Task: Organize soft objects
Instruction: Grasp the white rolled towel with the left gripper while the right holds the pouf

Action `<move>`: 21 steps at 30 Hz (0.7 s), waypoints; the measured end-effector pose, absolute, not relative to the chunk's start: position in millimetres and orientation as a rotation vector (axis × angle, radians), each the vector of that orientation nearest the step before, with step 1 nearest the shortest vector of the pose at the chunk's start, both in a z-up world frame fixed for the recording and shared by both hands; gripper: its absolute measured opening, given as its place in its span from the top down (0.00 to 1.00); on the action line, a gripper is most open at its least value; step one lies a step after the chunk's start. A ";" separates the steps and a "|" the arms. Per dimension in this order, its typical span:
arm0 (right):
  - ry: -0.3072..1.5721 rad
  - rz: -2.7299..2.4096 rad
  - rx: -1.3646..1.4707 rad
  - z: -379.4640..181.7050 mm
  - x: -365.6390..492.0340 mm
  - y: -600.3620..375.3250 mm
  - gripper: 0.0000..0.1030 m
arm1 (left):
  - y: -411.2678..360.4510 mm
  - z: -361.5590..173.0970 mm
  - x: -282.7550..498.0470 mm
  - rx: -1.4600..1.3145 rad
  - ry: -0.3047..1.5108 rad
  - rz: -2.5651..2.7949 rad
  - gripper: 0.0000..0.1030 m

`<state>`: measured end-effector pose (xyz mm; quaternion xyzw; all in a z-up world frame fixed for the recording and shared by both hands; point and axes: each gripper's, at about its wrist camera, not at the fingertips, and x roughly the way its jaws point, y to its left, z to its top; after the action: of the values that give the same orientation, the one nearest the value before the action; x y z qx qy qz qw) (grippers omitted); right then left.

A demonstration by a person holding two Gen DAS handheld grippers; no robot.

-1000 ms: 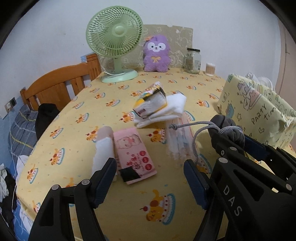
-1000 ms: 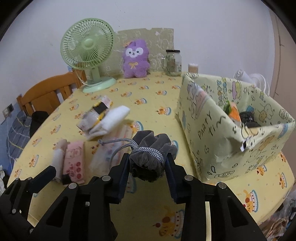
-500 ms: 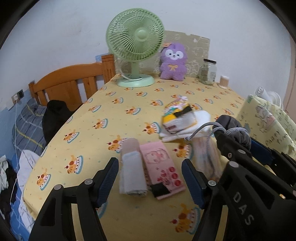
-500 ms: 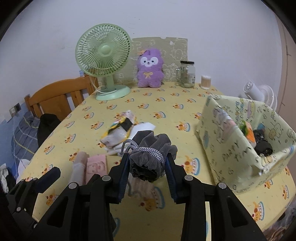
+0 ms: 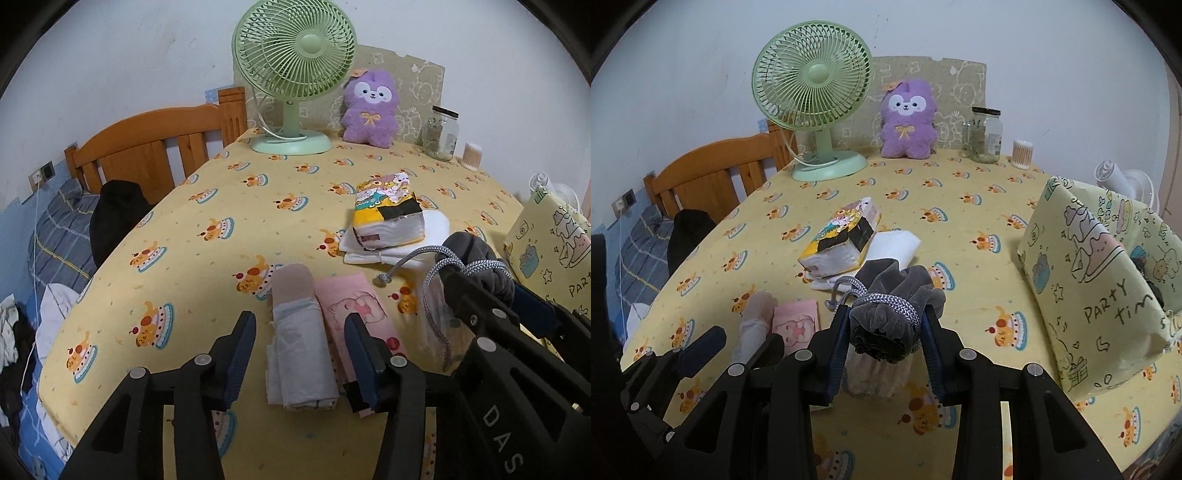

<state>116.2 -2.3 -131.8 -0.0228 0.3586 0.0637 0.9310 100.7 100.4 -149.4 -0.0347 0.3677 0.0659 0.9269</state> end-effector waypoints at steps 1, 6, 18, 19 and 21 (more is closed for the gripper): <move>0.735 0.130 -0.045 -132.5 116.9 -2.1 0.61 | 101.0 -149.8 100.8 -0.075 0.753 0.130 0.54; 0.740 0.125 -0.040 -133.9 118.0 -2.9 0.61 | 103.2 -150.4 99.0 -0.090 0.754 0.118 0.68; 0.748 0.128 -0.041 -134.1 108.4 -6.0 0.61 | 99.4 -150.1 89.0 -0.086 0.759 0.111 0.87; 0.749 0.128 -0.038 -133.7 107.1 -7.0 0.60 | 98.1 -149.2 87.6 -0.081 0.758 0.111 0.87; 0.745 0.126 -0.036 -132.5 104.6 -8.2 0.61 | 96.5 -147.4 85.5 -0.077 0.754 0.112 0.88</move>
<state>104.6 -8.2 -132.5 -0.0176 0.3637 0.0614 0.9293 85.5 96.5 -147.4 -0.0373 0.3680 0.0548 0.9275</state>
